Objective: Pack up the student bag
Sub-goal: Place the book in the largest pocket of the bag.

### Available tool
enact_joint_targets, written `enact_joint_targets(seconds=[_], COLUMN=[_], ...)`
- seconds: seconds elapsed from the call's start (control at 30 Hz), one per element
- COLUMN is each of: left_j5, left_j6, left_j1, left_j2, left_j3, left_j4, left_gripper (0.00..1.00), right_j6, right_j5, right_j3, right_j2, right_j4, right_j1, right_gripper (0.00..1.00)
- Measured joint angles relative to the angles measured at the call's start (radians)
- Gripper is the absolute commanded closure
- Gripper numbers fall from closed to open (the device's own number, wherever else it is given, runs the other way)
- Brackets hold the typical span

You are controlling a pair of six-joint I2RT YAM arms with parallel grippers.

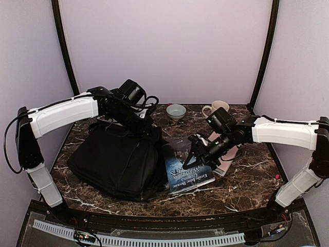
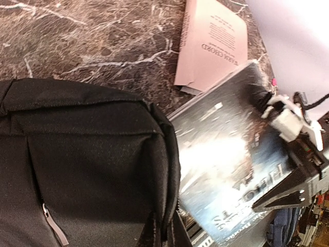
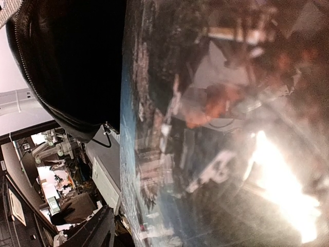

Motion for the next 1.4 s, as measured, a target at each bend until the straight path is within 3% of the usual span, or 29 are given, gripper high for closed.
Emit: enact_joint_targets(seconds=[0.43,0.57,0.6,0.73,0.77,0.83,1.0,1.07,1.17,1.2,1.33,1.4], left_j5=[0.087,0.114,0.119,0.128,0.127,0.123,0.125,0.13,0.142,0.147,0.169,0.18], left_j6=[0.031,0.03,0.029,0.025,0.024,0.019,-0.003,-0.013,-0.03,-0.035,-0.057,-0.066], left_j1=[0.0,0.0,0.0,0.0,0.0,0.0,0.0,0.003,0.009,0.011,0.023,0.029], left_j2=[0.0,0.0,0.0,0.0,0.0,0.0,0.0,0.0,0.0,0.0,0.0,0.0], left_j3=[0.052,0.052,0.052,0.052,0.052,0.052,0.052,0.052,0.052,0.052,0.052,0.052], left_j4=[0.001,0.001,0.004,0.014,0.018,0.021,0.033,0.041,0.059,0.067,0.098,0.11], left_gripper=[1.0,1.0,1.0,1.0,1.0,1.0,1.0,1.0,1.0,1.0,1.0,1.0], right_j6=[-0.106,-0.107,-0.106,-0.107,-0.105,-0.096,-0.064,-0.029,0.019,0.034,0.066,0.077], right_j5=[-0.069,-0.076,-0.077,-0.076,-0.077,-0.073,-0.027,-0.016,0.008,0.02,0.054,0.061], right_j3=[0.263,0.322,0.344,0.38,0.382,0.378,0.279,0.233,0.195,0.189,0.177,0.171], right_j2=[0.235,0.287,0.306,0.335,0.33,0.319,0.235,0.196,0.165,0.163,0.163,0.163], right_j4=[-0.063,-0.084,-0.086,-0.084,-0.08,-0.079,-0.048,-0.011,0.034,0.048,0.085,0.109], right_j1=[0.034,0.041,0.041,0.041,0.041,0.041,0.041,0.041,0.041,0.041,0.041,0.041], right_gripper=[1.0,0.49,0.4,0.17,0.06,0.0,0.03,0.16,0.58,0.64,0.67,0.82])
